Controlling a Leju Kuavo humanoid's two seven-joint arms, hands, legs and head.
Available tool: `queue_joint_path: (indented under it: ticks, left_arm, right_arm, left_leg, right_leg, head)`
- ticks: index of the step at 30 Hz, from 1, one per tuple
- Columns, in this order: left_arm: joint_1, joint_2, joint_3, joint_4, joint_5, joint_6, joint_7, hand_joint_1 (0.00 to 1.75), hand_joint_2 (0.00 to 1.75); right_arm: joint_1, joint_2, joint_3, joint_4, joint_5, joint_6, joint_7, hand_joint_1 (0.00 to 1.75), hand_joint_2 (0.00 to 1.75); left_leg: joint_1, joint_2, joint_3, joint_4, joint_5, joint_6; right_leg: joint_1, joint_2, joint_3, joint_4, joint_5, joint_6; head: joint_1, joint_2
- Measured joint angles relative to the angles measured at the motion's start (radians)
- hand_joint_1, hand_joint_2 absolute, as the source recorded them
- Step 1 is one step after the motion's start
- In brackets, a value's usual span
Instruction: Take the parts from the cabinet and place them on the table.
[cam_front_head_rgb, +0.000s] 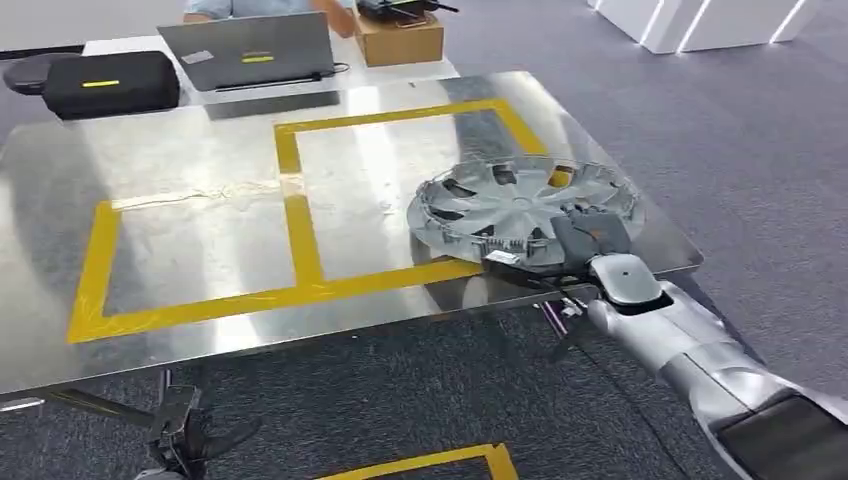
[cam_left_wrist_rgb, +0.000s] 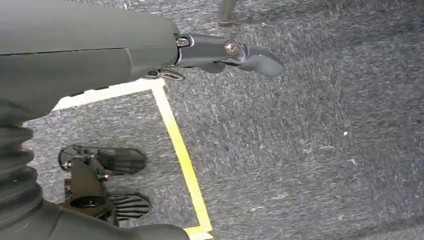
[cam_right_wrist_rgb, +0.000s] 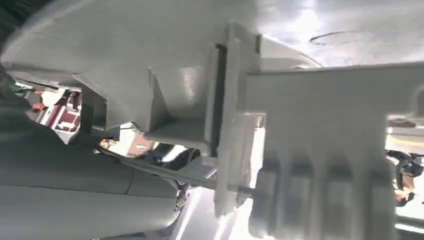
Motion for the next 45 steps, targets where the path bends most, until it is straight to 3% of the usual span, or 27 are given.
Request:
queue_joint_path:
  ticks: [3,11,20,26,29,30,37,45]
  left_arm:
    - [0.000,-0.001,-0.002,0.000,0.001,0.000,0.000,0.00,1.75]
    - [0.000,-0.009,-0.027,0.000,0.013,0.007,0.003,0.00,1.75]
    - [0.000,-0.011,-0.043,0.000,0.019,0.008,0.003,0.00,1.75]
    - [0.001,-0.014,-0.050,0.000,0.031,0.011,0.003,0.00,1.75]
    - [0.003,-0.016,-0.057,0.000,0.040,0.013,0.004,0.00,1.75]
    - [0.004,-0.016,-0.061,0.000,0.042,0.013,0.004,0.00,1.75]
    - [0.006,-0.016,-0.078,0.000,0.060,0.011,0.003,0.00,1.75]
    - [0.006,-0.016,-0.099,0.000,0.069,0.010,0.003,0.00,1.75]
  right_arm:
    - [0.006,-0.003,0.002,0.001,0.020,-0.033,0.007,0.00,1.75]
    - [0.056,-0.040,-0.016,0.006,0.160,-0.222,0.061,0.00,1.75]
    - [0.072,-0.068,-0.033,0.016,0.202,-0.240,0.081,0.00,1.75]
    - [0.087,-0.087,-0.039,0.019,0.301,-0.285,0.155,0.00,1.75]
    - [0.105,-0.098,-0.082,0.022,0.309,-0.307,0.167,0.00,1.75]
    - [0.114,-0.100,-0.099,0.022,0.300,-0.309,0.159,0.00,0.00]
    - [0.174,-0.097,-0.283,-0.007,0.214,-0.284,0.035,0.00,0.00]
    - [0.192,-0.081,-0.372,-0.042,0.224,-0.246,-0.016,0.00,0.00]
  left_leg:
    - [0.000,0.000,-0.001,0.000,0.000,0.000]
    - [0.000,-0.005,-0.006,0.000,0.001,0.001]
    - [0.000,-0.007,-0.009,0.001,0.001,0.001]
    - [0.000,-0.008,-0.011,0.001,0.002,0.002]
    - [0.000,-0.009,-0.012,0.001,0.002,0.002]
    - [0.000,-0.009,-0.012,0.001,0.002,0.002]
    - [0.000,-0.011,-0.014,0.000,0.002,0.002]
    - [-0.006,-0.012,-0.017,0.006,0.002,0.006]
  right_leg:
    - [0.000,0.000,-0.001,0.000,0.000,0.000]
    - [0.000,-0.007,-0.004,0.000,0.000,0.000]
    - [-0.001,-0.008,-0.007,0.000,0.000,0.000]
    - [-0.001,-0.010,-0.008,0.000,0.000,0.000]
    - [-0.001,-0.011,-0.008,0.000,0.000,0.000]
    - [-0.001,-0.011,-0.008,0.000,0.000,0.000]
    - [-0.001,-0.012,-0.009,0.000,-0.001,0.000]
    - [-0.007,-0.013,-0.011,-0.001,0.001,0.004]
  head:
    - [0.000,0.000]
    - [0.000,0.000]
    - [0.000,0.000]
    - [0.000,0.000]
    - [0.000,0.000]
    - [0.000,0.000]
    - [0.000,0.000]
    - [0.000,0.000]
